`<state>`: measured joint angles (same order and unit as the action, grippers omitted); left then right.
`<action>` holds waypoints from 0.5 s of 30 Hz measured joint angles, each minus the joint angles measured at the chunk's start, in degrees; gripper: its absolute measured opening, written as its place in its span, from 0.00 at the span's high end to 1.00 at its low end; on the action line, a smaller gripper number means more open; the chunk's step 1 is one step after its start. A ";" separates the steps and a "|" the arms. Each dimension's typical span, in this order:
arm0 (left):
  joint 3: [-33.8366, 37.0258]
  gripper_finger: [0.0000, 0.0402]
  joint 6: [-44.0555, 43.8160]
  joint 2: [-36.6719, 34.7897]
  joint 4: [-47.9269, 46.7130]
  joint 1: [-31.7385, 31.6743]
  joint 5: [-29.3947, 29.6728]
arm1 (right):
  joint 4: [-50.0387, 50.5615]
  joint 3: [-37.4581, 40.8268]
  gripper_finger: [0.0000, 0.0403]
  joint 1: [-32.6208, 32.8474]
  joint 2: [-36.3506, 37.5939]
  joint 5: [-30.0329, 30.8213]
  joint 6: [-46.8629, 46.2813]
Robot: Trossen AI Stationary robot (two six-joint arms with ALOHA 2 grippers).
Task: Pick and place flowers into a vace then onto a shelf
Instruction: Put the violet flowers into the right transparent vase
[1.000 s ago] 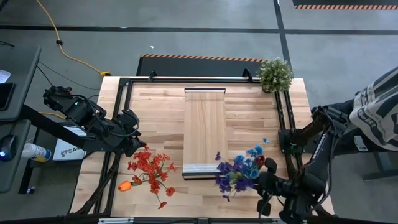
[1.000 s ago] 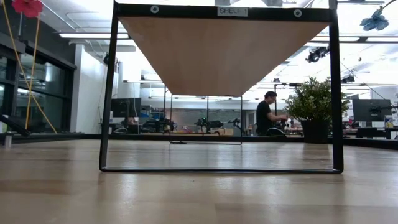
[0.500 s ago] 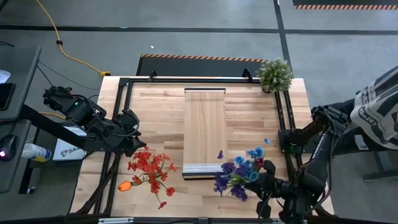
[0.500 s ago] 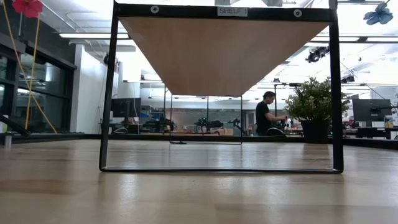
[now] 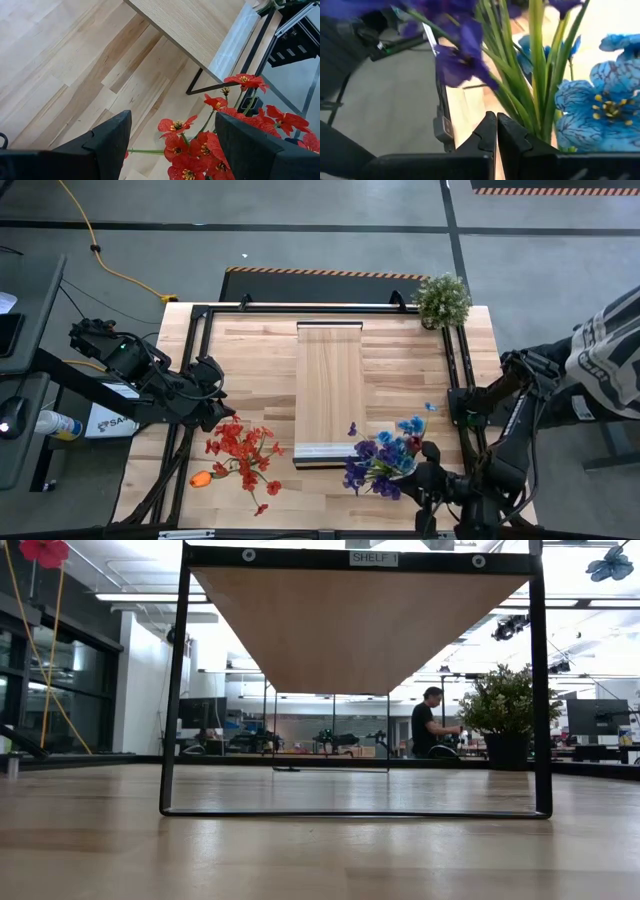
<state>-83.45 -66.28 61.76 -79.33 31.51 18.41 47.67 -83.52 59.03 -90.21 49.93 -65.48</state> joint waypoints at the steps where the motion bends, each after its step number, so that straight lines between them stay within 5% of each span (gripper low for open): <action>1: 0.00 0.20 -0.01 0.00 0.00 0.00 0.00 | -0.55 -0.01 0.99 0.38 0.00 0.77 0.12; 9: 0.00 0.20 -0.02 0.00 0.02 0.00 0.02 | -3.02 -3.03 1.00 3.84 0.19 5.71 3.93; 15: 0.00 0.20 -0.02 0.00 0.02 0.00 0.03 | -2.85 -9.21 1.00 5.66 0.31 13.95 15.13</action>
<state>-83.44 -66.30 61.76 -79.31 31.51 18.44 44.82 -92.73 64.69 -89.91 63.88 -50.35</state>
